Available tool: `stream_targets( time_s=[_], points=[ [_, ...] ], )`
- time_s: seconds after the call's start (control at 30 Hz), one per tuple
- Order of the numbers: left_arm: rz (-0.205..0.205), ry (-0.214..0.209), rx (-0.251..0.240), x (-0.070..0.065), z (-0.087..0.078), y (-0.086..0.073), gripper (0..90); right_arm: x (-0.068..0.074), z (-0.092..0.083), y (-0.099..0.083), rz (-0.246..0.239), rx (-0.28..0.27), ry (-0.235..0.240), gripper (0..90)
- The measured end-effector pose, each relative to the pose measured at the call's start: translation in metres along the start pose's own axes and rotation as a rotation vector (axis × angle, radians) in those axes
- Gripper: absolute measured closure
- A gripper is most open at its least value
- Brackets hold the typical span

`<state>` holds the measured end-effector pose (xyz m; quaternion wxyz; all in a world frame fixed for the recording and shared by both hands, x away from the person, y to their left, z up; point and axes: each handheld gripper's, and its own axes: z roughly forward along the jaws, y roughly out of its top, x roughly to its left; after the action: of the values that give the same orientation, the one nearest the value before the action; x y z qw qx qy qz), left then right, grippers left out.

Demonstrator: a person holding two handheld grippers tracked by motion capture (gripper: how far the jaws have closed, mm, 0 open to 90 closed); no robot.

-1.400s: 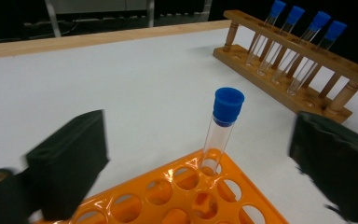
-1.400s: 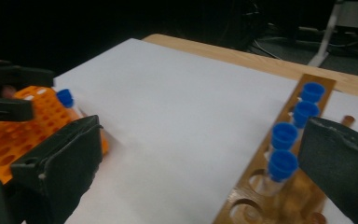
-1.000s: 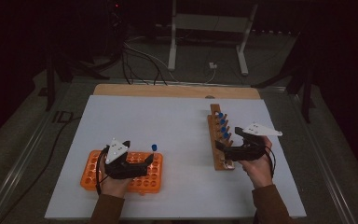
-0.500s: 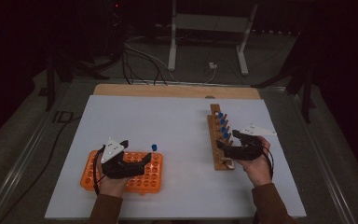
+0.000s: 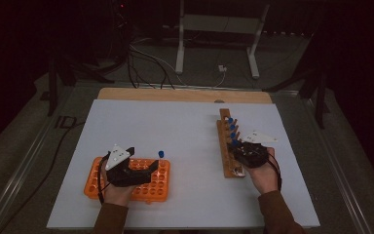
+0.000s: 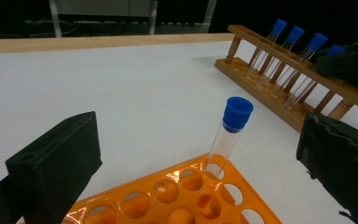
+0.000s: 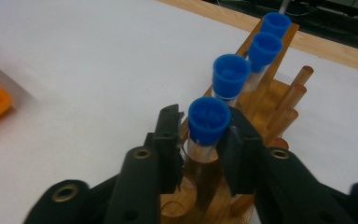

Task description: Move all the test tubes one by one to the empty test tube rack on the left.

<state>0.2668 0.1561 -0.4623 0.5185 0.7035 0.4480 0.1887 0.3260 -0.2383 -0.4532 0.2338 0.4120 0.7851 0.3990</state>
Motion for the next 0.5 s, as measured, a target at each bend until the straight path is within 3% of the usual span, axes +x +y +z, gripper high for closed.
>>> stream_targets(
  time_s=[0.5],
  points=[
    [0.000,-0.003,0.004,-0.0002,0.0001,-0.0004,0.4,0.0027,-0.0040,0.0051,-0.009,-0.009,-0.022,76.4]
  ],
)
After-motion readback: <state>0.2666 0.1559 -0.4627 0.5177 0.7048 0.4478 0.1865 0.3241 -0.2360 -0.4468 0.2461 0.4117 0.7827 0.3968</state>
